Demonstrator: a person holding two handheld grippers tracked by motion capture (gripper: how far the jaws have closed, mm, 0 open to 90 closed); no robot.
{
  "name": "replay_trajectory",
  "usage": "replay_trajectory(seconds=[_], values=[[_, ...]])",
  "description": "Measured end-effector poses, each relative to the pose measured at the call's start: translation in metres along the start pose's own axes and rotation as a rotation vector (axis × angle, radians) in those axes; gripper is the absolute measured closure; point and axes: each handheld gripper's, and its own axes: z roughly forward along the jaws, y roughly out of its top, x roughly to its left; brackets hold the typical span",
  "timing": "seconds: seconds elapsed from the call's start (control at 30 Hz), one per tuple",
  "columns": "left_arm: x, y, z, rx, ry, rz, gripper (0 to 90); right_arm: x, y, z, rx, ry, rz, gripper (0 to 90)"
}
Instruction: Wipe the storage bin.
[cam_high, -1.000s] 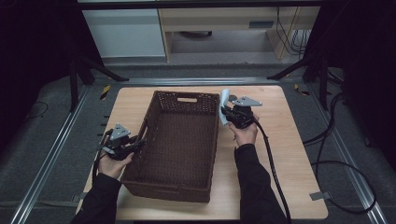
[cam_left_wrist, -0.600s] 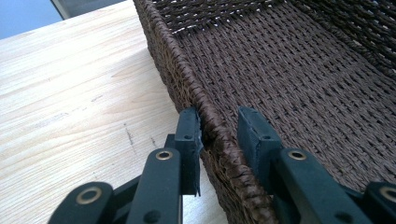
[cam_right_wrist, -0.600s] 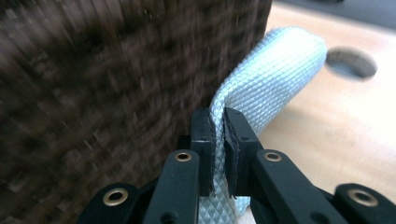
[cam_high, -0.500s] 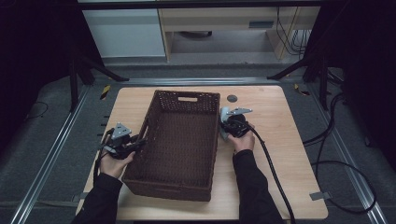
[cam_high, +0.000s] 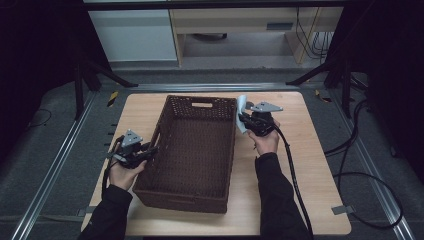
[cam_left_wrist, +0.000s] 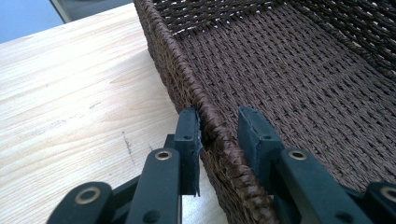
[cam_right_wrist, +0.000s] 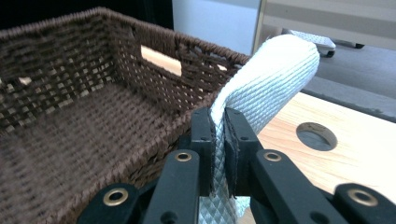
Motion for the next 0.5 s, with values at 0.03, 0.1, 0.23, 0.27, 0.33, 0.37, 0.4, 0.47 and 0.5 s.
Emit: replay_trajectory(seconds=[0.03, 0.1, 0.23, 0.27, 0.33, 0.37, 0.4, 0.47, 0.5], values=[[0.000, 0.000, 0.000, 0.000, 0.002, 0.003, 69.0, 0.000, -0.001, 0.001, 0.010, 0.001, 0.001, 83.9], [0.000, 0.000, 0.000, 0.000, 0.000, -0.001, 68.2, -0.001, -0.004, 0.003, 0.033, 0.003, 0.000, 83.9], [0.001, 0.000, -0.001, -0.009, 0.028, -0.002, 59.2, 0.000, -0.018, 0.011, 0.107, 0.012, -0.003, 83.9], [0.001, 0.000, -0.003, -0.022, 0.034, -0.004, 56.3, 0.001, -0.024, 0.014, 0.127, 0.013, -0.003, 83.9], [0.001, 0.001, -0.006, -0.046, 0.033, -0.010, 51.0, 0.003, -0.034, 0.019, 0.165, 0.019, -0.005, 83.9], [0.001, 0.001, -0.008, -0.057, 0.028, -0.018, 48.3, 0.004, -0.041, 0.021, 0.190, 0.022, -0.002, 83.9], [0.000, 0.001, -0.011, -0.066, 0.029, -0.014, 47.4, 0.005, -0.044, 0.022, 0.201, 0.025, -0.006, 83.9], [-0.003, 0.001, -0.016, -0.067, 0.020, -0.004, 46.6, 0.008, -0.050, 0.025, 0.230, 0.034, -0.014, 83.9], [-0.005, 0.000, -0.018, -0.060, 0.022, 0.009, 46.9, 0.010, -0.051, 0.025, 0.236, 0.037, -0.013, 83.9]])
